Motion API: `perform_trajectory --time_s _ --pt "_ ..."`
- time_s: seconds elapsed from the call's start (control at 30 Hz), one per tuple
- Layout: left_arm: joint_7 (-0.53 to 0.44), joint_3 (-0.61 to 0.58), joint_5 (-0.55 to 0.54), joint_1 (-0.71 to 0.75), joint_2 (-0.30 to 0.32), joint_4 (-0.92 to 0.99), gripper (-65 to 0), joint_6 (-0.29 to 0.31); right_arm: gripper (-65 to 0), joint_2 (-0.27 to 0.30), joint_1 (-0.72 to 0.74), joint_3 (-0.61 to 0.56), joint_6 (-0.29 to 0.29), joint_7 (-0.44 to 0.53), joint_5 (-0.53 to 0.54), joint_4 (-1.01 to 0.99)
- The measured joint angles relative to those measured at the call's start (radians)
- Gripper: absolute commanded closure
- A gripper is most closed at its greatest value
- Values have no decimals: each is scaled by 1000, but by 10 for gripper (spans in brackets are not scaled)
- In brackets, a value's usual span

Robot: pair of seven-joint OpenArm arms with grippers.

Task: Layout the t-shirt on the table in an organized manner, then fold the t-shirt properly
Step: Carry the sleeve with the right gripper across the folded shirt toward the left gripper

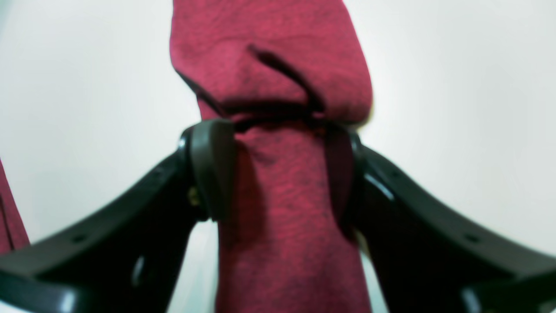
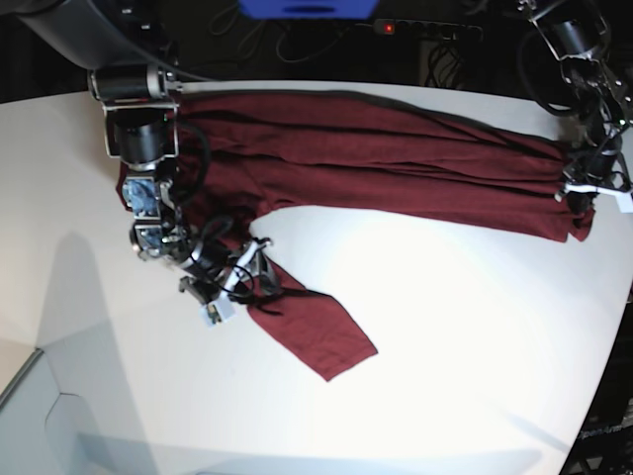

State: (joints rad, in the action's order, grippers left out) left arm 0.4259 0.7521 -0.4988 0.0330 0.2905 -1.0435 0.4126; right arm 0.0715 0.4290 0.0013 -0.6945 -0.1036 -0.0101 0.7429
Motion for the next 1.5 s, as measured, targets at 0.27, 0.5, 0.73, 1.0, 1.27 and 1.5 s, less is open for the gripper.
perform_trajectory --time_s 0.27,0.5,0.73,1.0,1.27,1.5 --pt "0 0 0 0 0 0 -4 0 0 0 0 -2 0 -12 -4 -2" --pt "0 0 0 0 0 0 -4 0 0 -4 -32 -32 0 -42 -16 121" --pt "-7 1 0 2 -8 0 -4 0 0 -62 -158 -68 9 -119 -18 498" --pt "-11 0 0 1 -16 -4 -4 -2 0 -72 -332 -280 3 -224 -12 904" --pt "-11 -1 1 1 -17 -5 -4 -1 0 -71 -452 -473 -4 -230 -12 1031" --pt "-13 -1 -5 8 -17 -5 -5 -1 0 -71 -478 -575 -5 -229 -11 1025"
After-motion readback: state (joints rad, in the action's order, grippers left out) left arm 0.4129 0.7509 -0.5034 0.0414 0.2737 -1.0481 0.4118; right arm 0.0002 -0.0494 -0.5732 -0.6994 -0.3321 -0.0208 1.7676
